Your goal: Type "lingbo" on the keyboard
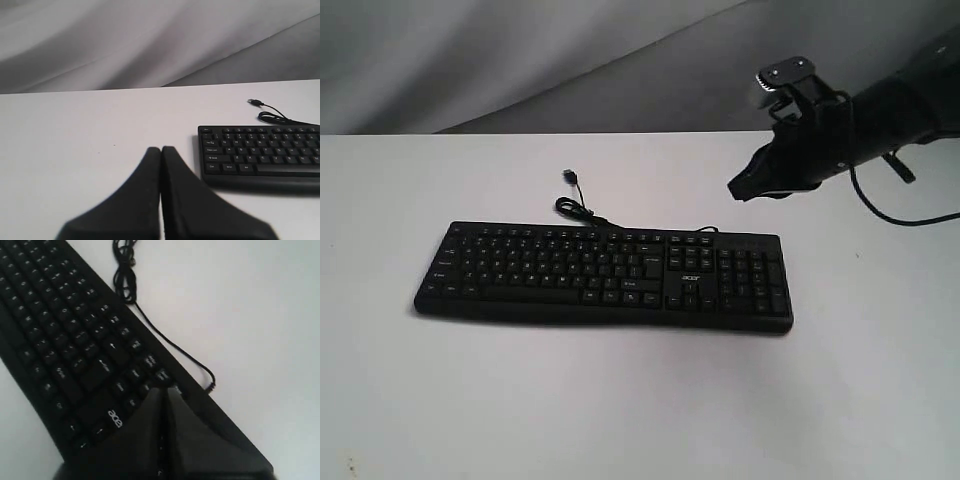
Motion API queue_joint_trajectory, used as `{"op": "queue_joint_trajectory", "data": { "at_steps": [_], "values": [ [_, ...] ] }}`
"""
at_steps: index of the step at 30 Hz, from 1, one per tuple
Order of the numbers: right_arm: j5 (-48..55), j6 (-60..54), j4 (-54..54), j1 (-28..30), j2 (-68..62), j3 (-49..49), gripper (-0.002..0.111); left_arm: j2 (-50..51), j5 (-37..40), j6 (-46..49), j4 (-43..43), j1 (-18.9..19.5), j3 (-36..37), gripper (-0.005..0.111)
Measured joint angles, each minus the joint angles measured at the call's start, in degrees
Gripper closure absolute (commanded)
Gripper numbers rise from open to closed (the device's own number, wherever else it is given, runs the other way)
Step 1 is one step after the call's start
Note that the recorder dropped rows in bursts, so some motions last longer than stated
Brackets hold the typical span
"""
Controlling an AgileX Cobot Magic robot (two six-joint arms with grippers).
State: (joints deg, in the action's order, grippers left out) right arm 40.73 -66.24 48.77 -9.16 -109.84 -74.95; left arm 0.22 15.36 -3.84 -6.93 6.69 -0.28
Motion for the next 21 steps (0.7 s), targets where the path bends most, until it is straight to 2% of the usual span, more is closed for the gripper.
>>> {"op": "queue_joint_trajectory", "data": {
  "at_steps": [4,10,14,16,21],
  "values": [
    [1.5,-2.9,0.2,-3.5,-0.1,-0.1,0.108,0.0,0.0,0.0,0.0,0.0,0.0,0.106],
    [2.5,-6.4,0.0,-16.0,-0.1,-0.1,0.108,0.0,0.0,0.0,0.0,0.0,0.0,0.106],
    [-1.0,-7.6,-0.2,-24.8,-2.1,-0.1,0.108,0.0,0.0,0.0,0.0,0.0,0.0,0.106],
    [-1.5,-7.7,-0.6,-26.5,-4.5,-0.1,0.108,0.0,0.0,0.0,0.0,0.0,0.0,0.106],
    [-6.5,-8.0,-0.7,-26.8,-8.7,-0.4,0.108,0.0,0.0,0.0,0.0,0.0,0.0,0.106]
  ]
}}
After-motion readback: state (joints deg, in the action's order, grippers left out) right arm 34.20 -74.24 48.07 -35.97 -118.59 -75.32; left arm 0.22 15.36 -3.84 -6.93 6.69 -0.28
